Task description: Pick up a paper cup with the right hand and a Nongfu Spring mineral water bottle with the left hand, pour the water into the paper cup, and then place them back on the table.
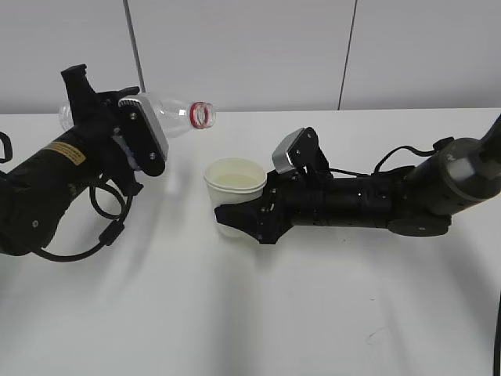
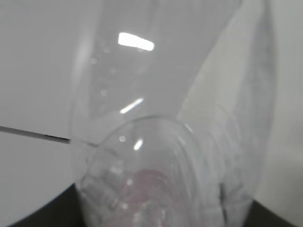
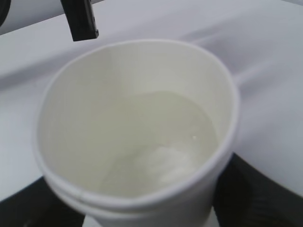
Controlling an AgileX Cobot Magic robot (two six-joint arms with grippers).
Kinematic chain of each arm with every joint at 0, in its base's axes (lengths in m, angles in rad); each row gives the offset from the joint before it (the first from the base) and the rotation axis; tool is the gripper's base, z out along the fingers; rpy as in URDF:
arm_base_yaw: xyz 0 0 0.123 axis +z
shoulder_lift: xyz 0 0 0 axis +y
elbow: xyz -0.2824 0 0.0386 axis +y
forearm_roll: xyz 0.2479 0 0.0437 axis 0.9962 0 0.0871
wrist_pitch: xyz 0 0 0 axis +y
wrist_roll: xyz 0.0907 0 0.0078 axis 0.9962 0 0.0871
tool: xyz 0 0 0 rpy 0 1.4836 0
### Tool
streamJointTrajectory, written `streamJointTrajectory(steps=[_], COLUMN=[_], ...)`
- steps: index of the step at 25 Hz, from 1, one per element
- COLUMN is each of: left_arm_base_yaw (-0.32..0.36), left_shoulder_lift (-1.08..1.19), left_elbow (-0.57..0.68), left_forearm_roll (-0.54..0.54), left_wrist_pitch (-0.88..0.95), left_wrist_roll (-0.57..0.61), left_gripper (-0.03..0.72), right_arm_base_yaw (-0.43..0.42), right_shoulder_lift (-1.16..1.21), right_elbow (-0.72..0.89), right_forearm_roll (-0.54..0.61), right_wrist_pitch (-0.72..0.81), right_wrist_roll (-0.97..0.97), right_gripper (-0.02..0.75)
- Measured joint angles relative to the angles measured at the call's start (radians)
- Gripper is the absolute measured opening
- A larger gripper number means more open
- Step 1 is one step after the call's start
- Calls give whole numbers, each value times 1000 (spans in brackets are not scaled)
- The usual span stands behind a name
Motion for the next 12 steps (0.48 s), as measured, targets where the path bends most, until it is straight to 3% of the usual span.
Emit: streamJointTrajectory(steps=[12], left_arm_base_yaw=[0], left_shoulder_lift=[0], left_elbow=[0], left_forearm_roll=[-30], left_wrist_pitch=[30], left_wrist_roll=[-525], left_gripper=[347], right_arm_base_yaw=[0], right_shoulder_lift=[0], right_elbow=[0], right_forearm_roll=[124], right_wrist_pitch=[6], right_wrist_roll=[-65], right_gripper=[531])
